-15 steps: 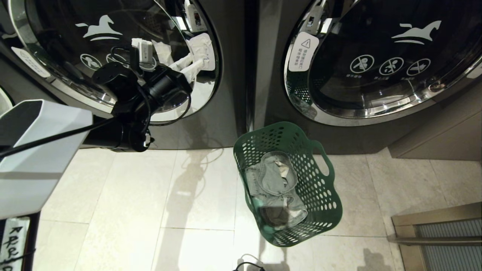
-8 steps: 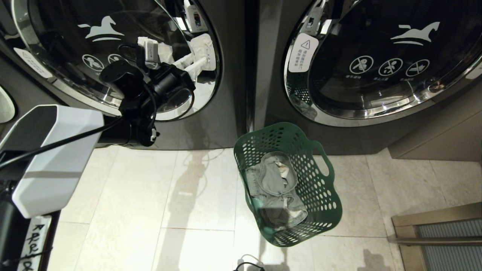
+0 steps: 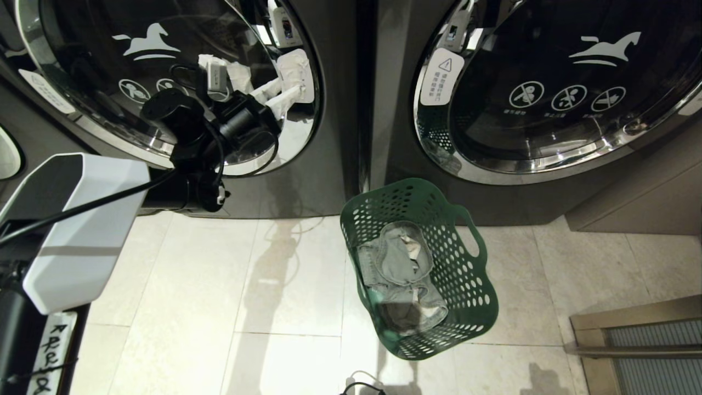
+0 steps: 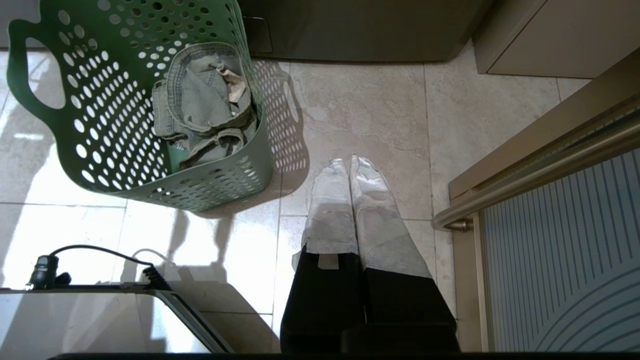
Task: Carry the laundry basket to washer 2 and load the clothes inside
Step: Open the lid of the washing machine
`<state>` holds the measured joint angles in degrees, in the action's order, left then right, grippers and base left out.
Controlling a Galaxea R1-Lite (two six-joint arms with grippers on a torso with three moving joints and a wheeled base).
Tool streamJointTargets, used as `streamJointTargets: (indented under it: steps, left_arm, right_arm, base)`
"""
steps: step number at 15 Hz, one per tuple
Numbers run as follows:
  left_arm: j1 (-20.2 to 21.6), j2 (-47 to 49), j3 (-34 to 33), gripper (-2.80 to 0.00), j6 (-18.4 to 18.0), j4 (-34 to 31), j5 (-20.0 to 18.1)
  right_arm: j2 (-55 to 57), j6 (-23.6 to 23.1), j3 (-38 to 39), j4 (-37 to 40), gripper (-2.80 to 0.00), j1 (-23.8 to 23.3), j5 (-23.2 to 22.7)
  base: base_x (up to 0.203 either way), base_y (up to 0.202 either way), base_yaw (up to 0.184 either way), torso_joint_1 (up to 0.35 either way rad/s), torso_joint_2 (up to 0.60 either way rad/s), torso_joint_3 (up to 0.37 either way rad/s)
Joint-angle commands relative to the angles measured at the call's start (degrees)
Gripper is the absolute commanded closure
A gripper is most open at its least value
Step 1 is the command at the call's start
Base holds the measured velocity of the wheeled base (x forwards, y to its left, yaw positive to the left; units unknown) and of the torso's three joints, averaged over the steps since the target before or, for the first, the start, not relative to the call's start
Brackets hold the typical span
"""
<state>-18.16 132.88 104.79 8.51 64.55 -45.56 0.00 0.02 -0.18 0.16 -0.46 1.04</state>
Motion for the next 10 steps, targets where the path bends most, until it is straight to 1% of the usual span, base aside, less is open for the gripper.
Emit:
streamJointTargets:
  steps: [1, 3, 10]
  left_arm:
    - [-8.56, 0.10, -0.02, 0.00, 0.10, 0.40, -1.65]
    - [-9.37, 0.10, -0.02, 0.00, 0.10, 0.60, -3.29]
    - [-13.13, -0.53, -0.02, 0.00, 0.26, 1.02, -3.75]
  right_arm:
    - [0.09, 0.06, 0.01, 0.02, 0.00, 0.02, 0.01]
    - [0.09, 0.06, 0.01, 0.02, 0.00, 0.02, 0.01]
    - [0.09, 0.13, 0.01, -0.05, 0.00, 0.02, -0.05]
  base:
    - [0.000, 0.000, 0.000, 0.000, 0.00, 0.000]
    - [0.000, 0.000, 0.000, 0.000, 0.00, 0.000]
    - [0.000, 0.000, 0.000, 0.000, 0.00, 0.000]
